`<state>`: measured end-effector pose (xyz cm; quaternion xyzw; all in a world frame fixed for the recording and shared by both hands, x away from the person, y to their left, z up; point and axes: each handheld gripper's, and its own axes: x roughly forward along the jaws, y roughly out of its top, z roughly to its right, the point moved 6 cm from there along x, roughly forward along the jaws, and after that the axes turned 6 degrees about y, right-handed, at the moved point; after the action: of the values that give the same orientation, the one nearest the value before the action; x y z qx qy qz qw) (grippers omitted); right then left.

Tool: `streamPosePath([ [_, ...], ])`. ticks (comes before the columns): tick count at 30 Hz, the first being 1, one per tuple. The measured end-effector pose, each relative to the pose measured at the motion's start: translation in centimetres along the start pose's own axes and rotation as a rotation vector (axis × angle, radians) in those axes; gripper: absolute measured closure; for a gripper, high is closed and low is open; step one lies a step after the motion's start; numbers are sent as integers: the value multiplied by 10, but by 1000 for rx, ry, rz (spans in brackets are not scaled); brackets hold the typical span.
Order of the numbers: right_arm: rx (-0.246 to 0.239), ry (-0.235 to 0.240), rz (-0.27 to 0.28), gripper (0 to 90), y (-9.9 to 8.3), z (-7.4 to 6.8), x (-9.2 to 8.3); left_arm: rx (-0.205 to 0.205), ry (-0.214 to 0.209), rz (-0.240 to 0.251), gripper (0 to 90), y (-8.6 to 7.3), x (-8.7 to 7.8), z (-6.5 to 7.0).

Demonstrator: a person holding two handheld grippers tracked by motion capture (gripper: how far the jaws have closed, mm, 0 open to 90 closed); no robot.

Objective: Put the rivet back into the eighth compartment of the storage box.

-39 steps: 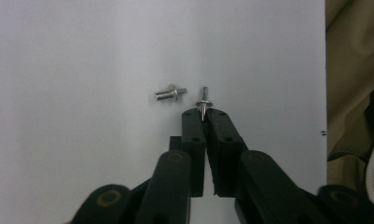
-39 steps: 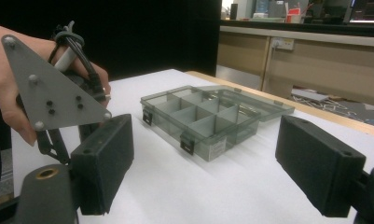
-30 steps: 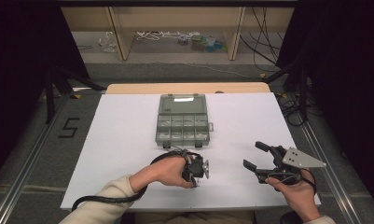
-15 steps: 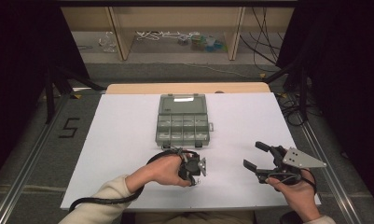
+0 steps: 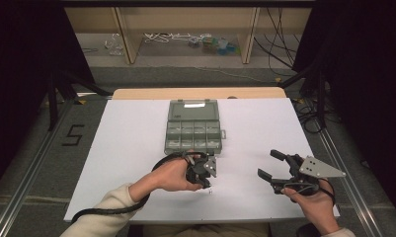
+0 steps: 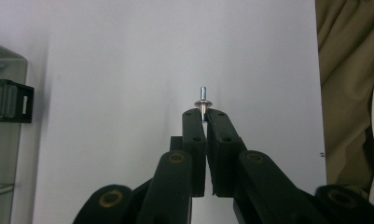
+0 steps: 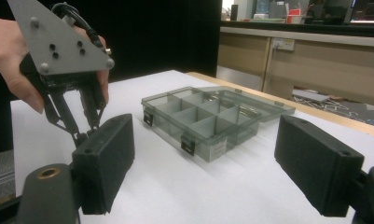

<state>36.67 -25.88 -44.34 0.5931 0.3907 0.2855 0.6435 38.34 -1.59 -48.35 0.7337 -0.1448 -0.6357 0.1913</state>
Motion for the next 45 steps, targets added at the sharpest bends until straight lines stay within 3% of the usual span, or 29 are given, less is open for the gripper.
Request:
streamPosePath([
  [1, 35, 13, -26, 211, -2, -3, -1, -11, 3, 10, 860, 1, -1, 0],
  [3, 35, 14, -33, 211, -2, -3, -2, -18, 11, 25, 860, 2, -3, -2],
  [4, 0, 1, -3, 211, 0, 0, 0, -19, 12, 29, 860, 2, -4, -3],
  [7, 1, 0, 0, 211, 0, 0, 0, -35, 28, 65, 860, 5, -8, -6],
  [9, 33, 2, -4, 211, -1, -2, 0, -48, 42, 91, 860, 7, -10, -8],
  [10, 2, -5, 15, 211, 0, 0, 1, -56, 48, 101, 860, 7, -11, -9],
  [14, 2, -5, 15, 212, 0, 0, 1, -116, 74, 172, 860, 12, -13, -13],
  [16, 17, -3, 8, 212, 0, -1, 0, -117, 91, 183, 861, 12, -17, -18],
  [18, 2, -5, 16, 212, 1, 0, 1, -128, 113, 211, 861, 12, -20, -23],
  [22, 26, -2, 4, 212, 0, -2, 0, -208, 151, 287, 860, 15, -25, -29],
  [23, 9, -4, 12, 212, 0, 0, 0, -219, 159, 300, 861, 15, -26, -30],
  [25, 34, -2, 0, 212, -1, -2, 0, -238, 180, 326, 861, 16, -28, -34],
  [26, -1, -7, 18, 212, 1, 1, 1, -252, 186, 344, 861, 16, -29, -35],
  [27, 3, -5, 16, 212, 1, 0, 1, -272, 193, 364, 861, 17, -30, -35],
  [35, 38, -9, 8, 212, 0, -2, 0, -345, 269, 481, 861, 21, -40, -46],
  [45, 43, 13, -13, 212, -1, -2, -1, -422, 344, 567, 860, 24, -46, -62],
])
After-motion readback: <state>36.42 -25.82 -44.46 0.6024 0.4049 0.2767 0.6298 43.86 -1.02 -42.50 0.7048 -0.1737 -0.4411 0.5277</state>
